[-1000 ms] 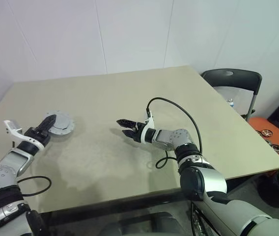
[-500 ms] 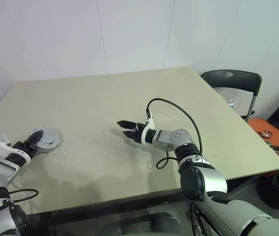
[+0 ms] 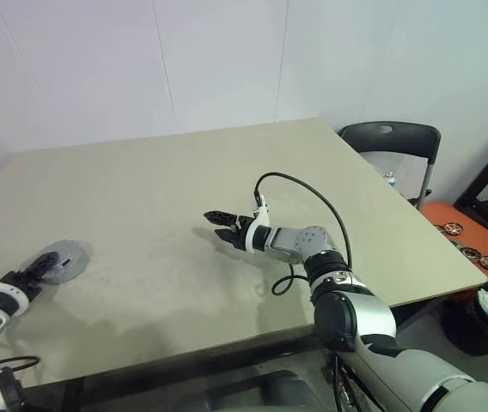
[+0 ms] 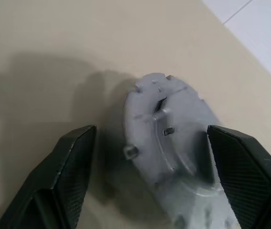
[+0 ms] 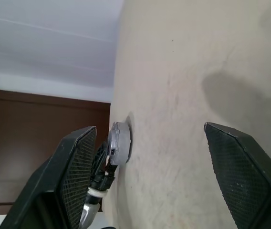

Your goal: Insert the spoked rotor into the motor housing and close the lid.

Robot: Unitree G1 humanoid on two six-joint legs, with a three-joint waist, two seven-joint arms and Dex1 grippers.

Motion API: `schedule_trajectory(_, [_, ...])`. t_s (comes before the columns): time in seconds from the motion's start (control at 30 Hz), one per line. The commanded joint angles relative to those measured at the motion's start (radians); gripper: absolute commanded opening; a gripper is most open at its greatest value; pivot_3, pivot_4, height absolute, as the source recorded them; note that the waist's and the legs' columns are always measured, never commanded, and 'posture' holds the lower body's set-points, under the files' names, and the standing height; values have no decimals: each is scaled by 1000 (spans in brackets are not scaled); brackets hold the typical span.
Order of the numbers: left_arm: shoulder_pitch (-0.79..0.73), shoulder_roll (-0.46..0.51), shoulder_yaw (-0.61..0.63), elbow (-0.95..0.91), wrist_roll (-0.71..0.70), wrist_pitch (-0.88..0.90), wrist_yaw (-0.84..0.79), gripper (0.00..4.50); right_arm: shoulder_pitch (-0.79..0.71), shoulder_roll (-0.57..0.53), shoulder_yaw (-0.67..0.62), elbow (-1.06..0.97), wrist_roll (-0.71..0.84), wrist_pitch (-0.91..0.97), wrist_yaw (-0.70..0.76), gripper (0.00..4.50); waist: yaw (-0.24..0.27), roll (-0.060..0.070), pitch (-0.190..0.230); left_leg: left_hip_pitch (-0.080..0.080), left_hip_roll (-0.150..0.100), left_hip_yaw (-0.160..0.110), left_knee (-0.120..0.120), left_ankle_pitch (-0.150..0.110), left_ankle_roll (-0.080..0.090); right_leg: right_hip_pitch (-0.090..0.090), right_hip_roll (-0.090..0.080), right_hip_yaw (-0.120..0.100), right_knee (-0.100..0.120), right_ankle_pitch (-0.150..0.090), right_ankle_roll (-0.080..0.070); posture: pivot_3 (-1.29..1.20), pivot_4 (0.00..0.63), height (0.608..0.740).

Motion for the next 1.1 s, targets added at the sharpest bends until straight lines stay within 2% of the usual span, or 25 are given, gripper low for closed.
schedule_trajectory(0.03, [61,109,50,14,1,12,-55,3983,-17,7,0,-4,2,-10,18,3759,-5,2,2,-1,0,0,0,0,0,-1,0,0,0,0,0,0,0,740])
schedule_trajectory(0.17, [126,196,93,55,-2,-15,-113,3983,-20,13,9,4,-8,-13,36,3759,7,4,2,-1,-1,-1,1,0,0,0,-1,-1,0,0,0,0,0,740])
schedule_trajectory(0.3, [112,233,97,28,4,-22,-156,3983,-29,12,15,-2,-7,-2,69,3759,28,3,2,-1,-1,-2,1,0,0,1,-1,-3,-1,0,0,0,0,740])
schedule_trajectory(0.53, [72,159,-62,-463,-16,87,-274,3983,-48,-82,206,-224,-32,107,327,3759,60,3,3,-2,-2,-2,2,0,0,2,-2,-4,-1,0,0,0,0,740])
schedule_trajectory(0.67, [55,98,-187,-736,-17,137,-296,3983,-48,-161,385,-386,-84,91,488,3759,63,4,4,-2,-1,-1,1,0,0,0,-1,-3,-2,0,0,0,0,740])
schedule_trajectory(0.83, [0,49,-334,-967,-33,188,-332,3983,12,-313,669,-637,-199,-60,737,3759,59,3,2,-4,0,-1,0,0,0,-2,-1,-3,-2,0,0,0,0,740])
schedule_trajectory(0.9, [-28,34,-390,-1017,-27,190,-350,3983,34,-367,760,-677,-290,-216,795,3759,59,2,2,-3,0,0,0,0,0,-1,-1,-3,-3,0,1,0,0,740])
schedule_trajectory(1.0, [-49,30,-467,-1094,-13,184,-392,3983,44,-408,833,-683,-393,-420,843,3759,62,3,3,-2,-1,1,1,-1,0,0,-1,-3,-3,-1,1,0,0,740])
schedule_trajectory(1.1, [-80,27,-508,-1117,-5,183,-406,3983,20,-403,820,-651,-396,-467,874,3759,65,3,4,-2,0,1,1,0,0,0,-1,-3,-3,-1,1,0,0,740])
